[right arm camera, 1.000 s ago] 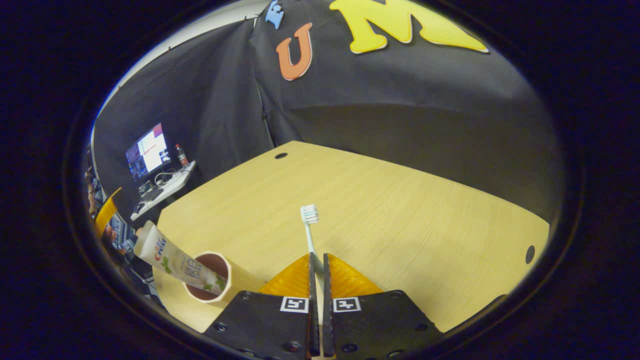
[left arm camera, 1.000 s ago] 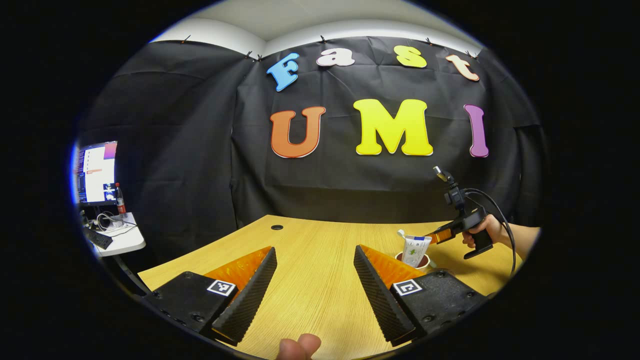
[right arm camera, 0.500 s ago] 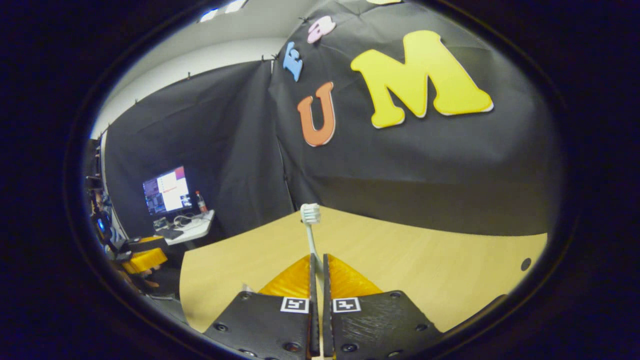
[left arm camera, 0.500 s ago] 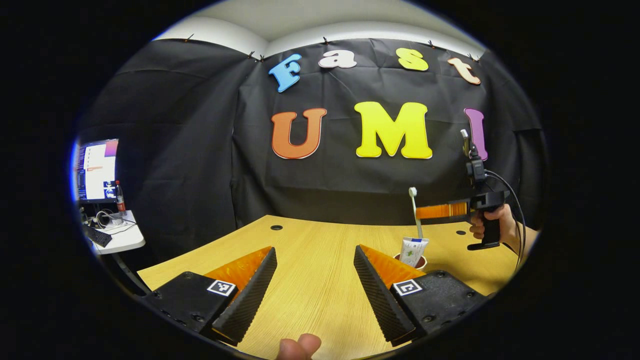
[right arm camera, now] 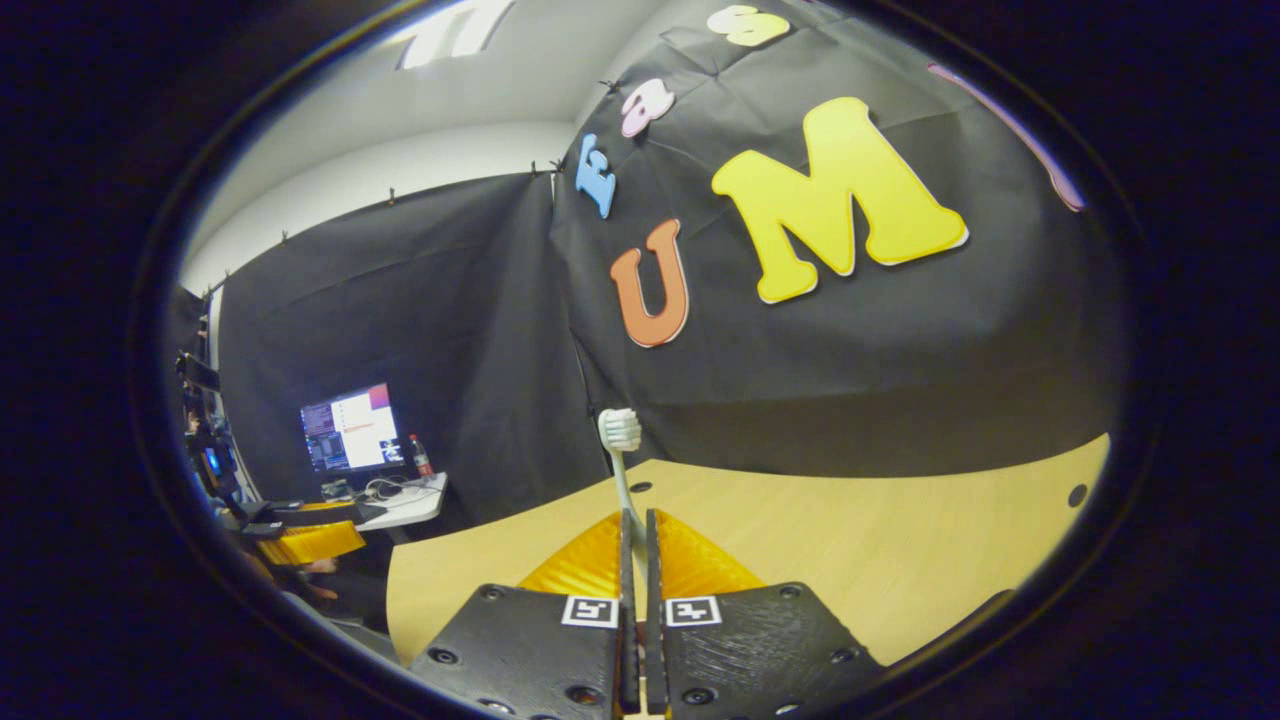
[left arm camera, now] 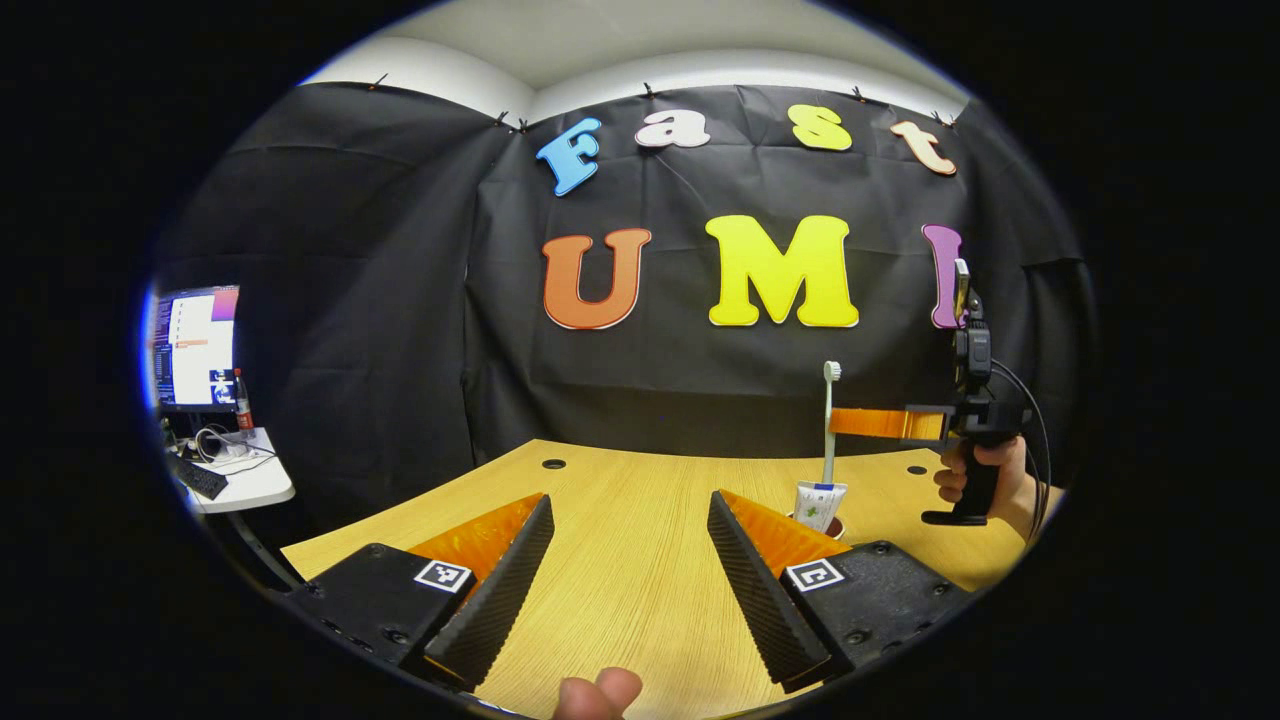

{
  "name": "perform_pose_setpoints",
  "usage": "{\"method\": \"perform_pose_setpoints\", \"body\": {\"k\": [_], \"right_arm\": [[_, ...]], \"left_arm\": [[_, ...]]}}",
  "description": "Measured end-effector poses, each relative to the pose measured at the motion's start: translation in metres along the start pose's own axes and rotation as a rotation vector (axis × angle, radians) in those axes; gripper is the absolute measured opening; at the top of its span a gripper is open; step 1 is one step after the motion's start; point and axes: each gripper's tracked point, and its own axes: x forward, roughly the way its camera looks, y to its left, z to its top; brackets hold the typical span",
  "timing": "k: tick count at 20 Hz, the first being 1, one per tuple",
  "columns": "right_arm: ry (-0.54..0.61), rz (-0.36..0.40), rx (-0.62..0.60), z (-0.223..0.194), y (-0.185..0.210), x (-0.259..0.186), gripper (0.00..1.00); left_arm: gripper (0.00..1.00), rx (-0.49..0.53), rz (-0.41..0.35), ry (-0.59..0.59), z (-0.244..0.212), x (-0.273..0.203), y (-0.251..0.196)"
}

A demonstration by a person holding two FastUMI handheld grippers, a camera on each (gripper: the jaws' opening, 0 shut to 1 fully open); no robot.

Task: Put the toothbrush and toothpaste on the desktop into the cup, then pick up the cup and place it on the coaster on the desktop.

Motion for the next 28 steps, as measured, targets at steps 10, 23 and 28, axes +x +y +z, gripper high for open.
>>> {"method": "perform_pose_setpoints", "body": {"k": [10,23,28], "right_arm": [[0.084,-0.040,-0.029,-0.043,-0.010,-0.019,0.46],[-0.040,-0.164,-0.199,-0.007,0.007,-0.139,0.95],[-0.048,-0.135,-0.143,-0.017,0.029,-0.197,0.95]], "left_arm": [[0.98,0.007,-0.004,-0.012,0.009,-0.008,-0.001],[0.98,0.009,-0.204,0.013,0.048,0.018,-0.026],[0.98,0.095,-0.395,0.117,0.052,0.033,-0.064]]}}
